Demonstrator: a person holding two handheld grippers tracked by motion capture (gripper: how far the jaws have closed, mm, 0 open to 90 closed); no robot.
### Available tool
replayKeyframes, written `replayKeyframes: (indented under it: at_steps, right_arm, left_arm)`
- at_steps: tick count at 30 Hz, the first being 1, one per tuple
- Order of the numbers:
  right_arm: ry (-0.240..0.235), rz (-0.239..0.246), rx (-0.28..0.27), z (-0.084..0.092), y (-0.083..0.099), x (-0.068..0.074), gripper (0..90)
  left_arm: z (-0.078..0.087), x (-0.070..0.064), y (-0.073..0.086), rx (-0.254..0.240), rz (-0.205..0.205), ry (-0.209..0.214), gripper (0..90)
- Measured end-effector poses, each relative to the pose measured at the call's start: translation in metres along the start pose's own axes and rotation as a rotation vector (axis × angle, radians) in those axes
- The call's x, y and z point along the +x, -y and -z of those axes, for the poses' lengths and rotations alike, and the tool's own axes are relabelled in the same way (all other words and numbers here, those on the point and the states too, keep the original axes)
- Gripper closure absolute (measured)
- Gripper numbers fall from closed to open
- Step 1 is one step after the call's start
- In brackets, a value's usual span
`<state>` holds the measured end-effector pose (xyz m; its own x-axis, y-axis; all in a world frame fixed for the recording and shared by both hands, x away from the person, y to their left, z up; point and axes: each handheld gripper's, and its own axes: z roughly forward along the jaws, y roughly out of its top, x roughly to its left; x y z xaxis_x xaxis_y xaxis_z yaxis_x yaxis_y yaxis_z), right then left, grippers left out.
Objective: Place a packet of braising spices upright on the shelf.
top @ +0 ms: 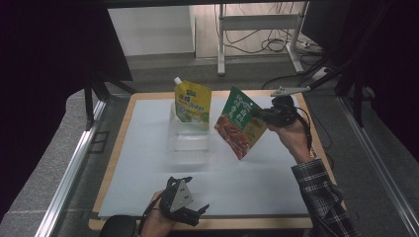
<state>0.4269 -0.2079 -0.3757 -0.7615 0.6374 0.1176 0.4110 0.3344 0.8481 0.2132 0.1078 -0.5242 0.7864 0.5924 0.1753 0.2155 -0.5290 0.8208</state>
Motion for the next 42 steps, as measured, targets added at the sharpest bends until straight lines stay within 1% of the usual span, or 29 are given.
replayKeyframes:
  at_steps: [1,2,4,9,11,12,17,24,27,31,32,33,34,37,42]
  right_arm:
    - [0.001,0.005,-0.001,0.0,-0.001,0.0,89.0]
    - [-0.001,-0.001,0.0,0.001,-0.002,0.001,89.0]
    - [0.005,0.01,-0.001,0.001,-0.005,0.002,89.0]
    - [0.017,0.029,-0.003,0.004,-0.009,0.003,89.0]
    - [0.02,0.031,-0.005,0.006,-0.011,0.003,89.0]
    - [0.021,0.032,-0.01,0.007,-0.012,0.003,89.0]
    - [0.021,0.031,-0.021,0.013,-0.016,0.004,89.0]
    - [-0.006,0.036,-0.039,0.021,-0.022,0.008,89.0]
    - [-0.026,0.032,-0.04,0.023,-0.023,0.01,89.0]
    - [-0.04,0.031,-0.045,0.024,-0.024,0.012,89.0]
    - [-0.051,0.03,-0.048,0.025,-0.025,0.013,89.0]
    - [-0.051,0.03,-0.048,0.025,-0.025,0.013,89.0]
    - [-0.06,0.031,-0.049,0.025,-0.026,0.015,89.0]
    - [-0.066,0.035,-0.052,0.026,-0.028,0.016,89.0]
    - [-0.101,0.044,-0.056,0.025,-0.033,0.019,89.0]
  left_arm:
    - [0.0,0.0,0.0,0.0,0.0,0.0,3.1]
    - [0.0,0.0,0.0,0.0,0.0,0.0,3.1]
    - [0.0,0.0,0.0,0.008,-0.008,0.0,3.1]
    - [0.0,0.0,0.0,0.002,-0.003,-0.001,3.1]
    - [0.0,0.0,0.0,0.007,-0.007,-0.001,3.1]
    - [0.0,0.0,0.0,0.0,0.002,-0.001,3.1]
    - [0.0,-0.001,0.0,0.0,0.0,-0.001,3.1]
    - [0.0,-0.001,0.0,-0.001,-0.003,-0.001,3.1]
    - [0.0,-0.001,-0.001,-0.002,-0.005,-0.002,3.1]
    - [0.0,-0.001,-0.001,-0.004,-0.004,-0.002,3.1]
    - [0.0,-0.001,-0.001,-0.006,-0.002,-0.003,3.1]
    - [0.0,-0.001,-0.001,-0.006,-0.002,-0.003,3.0]
    - [0.001,0.0,-0.001,-0.003,-0.006,-0.003,3.0]
    - [0.001,0.0,-0.001,-0.005,-0.002,-0.003,2.8]
    - [0.001,0.0,-0.001,-0.018,0.017,0.006,2.4]
